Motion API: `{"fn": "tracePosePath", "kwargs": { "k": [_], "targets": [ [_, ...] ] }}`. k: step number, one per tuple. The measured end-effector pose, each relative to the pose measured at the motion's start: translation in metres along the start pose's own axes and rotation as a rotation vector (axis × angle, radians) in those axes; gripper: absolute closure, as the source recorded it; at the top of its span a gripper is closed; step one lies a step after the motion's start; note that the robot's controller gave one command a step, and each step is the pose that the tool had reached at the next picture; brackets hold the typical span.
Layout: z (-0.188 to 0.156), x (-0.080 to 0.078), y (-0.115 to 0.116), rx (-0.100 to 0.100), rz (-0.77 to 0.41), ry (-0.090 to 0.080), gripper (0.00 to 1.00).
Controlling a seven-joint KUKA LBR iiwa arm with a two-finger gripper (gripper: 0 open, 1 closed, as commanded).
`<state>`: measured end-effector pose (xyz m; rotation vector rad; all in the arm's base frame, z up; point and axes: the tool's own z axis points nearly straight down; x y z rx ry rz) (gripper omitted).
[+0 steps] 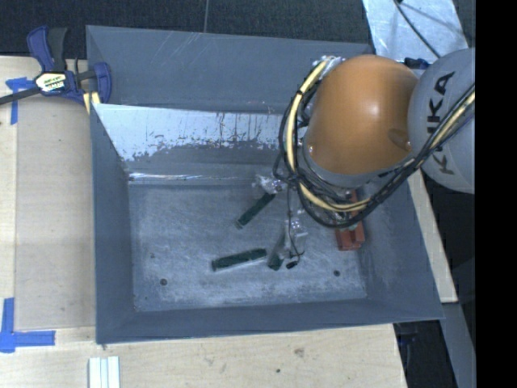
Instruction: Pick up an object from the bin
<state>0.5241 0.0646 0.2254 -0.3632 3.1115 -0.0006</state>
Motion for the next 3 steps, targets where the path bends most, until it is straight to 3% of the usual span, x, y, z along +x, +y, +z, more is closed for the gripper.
{"fn": "tracePosePath", "kwargs": {
  "k": [1,2,3],
  "targets": [
    [0.126,0.024,-0.006,-0.004,-0.182,0.014,0.00],
    [0.157,-0.010,0.023,-0.004,-0.280,0.004,0.00],
    [0.155,-0.011,0.022,-0.003,-0.276,0.002,1.00]
  ]
}}
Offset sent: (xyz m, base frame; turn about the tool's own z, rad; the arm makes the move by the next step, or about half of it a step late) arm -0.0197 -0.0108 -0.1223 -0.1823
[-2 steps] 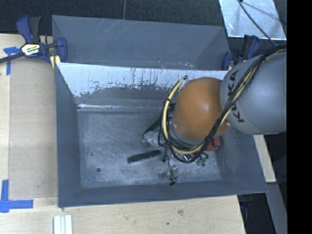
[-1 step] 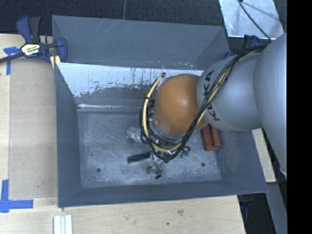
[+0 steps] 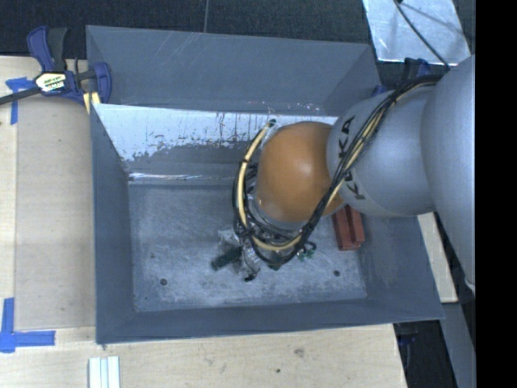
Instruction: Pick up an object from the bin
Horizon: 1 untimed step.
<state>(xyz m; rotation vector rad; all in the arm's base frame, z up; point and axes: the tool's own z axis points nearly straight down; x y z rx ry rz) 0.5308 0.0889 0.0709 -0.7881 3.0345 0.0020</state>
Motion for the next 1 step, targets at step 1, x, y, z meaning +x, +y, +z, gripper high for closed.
{"fn": "tracePosePath", "kwargs": {
  "k": [1],
  "targets": [
    [-0.1820,-0.0226,-0.0122,0.004,-0.024,-0.006,1.00]
  ]
}}
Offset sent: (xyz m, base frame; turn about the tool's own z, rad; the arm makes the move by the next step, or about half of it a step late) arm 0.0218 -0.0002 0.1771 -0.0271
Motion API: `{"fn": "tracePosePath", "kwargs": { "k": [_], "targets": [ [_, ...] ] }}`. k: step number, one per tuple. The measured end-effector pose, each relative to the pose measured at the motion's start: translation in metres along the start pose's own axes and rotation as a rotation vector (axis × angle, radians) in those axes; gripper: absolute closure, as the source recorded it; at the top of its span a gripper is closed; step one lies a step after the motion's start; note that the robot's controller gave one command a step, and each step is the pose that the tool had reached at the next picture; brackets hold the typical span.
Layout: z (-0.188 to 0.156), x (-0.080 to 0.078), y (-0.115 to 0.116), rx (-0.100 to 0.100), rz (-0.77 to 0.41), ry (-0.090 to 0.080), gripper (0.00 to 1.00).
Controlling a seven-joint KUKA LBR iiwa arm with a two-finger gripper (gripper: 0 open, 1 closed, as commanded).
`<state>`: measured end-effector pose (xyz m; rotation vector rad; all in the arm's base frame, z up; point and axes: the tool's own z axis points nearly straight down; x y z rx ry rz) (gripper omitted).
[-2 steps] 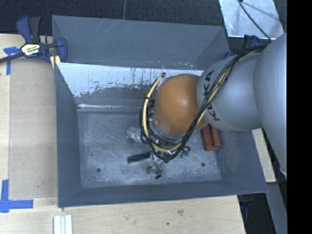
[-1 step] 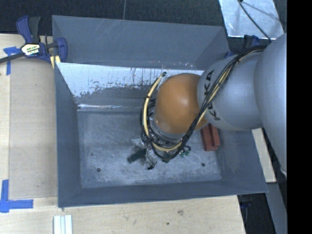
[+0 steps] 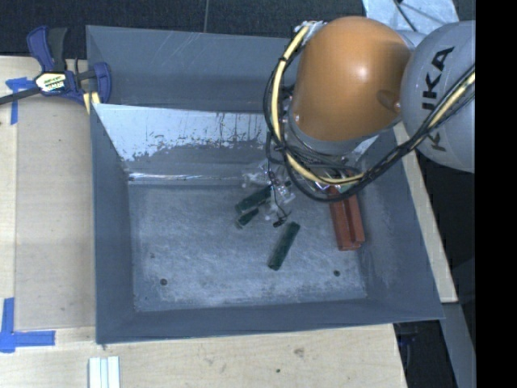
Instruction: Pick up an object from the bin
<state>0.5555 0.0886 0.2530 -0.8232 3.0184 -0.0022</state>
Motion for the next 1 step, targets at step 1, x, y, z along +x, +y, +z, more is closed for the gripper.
{"fn": "tracePosePath", "kwargs": {
  "k": [1],
  "targets": [
    [-0.1191,0.0379,-0.0265,0.001,0.265,0.002,1.00]
  ]
}}
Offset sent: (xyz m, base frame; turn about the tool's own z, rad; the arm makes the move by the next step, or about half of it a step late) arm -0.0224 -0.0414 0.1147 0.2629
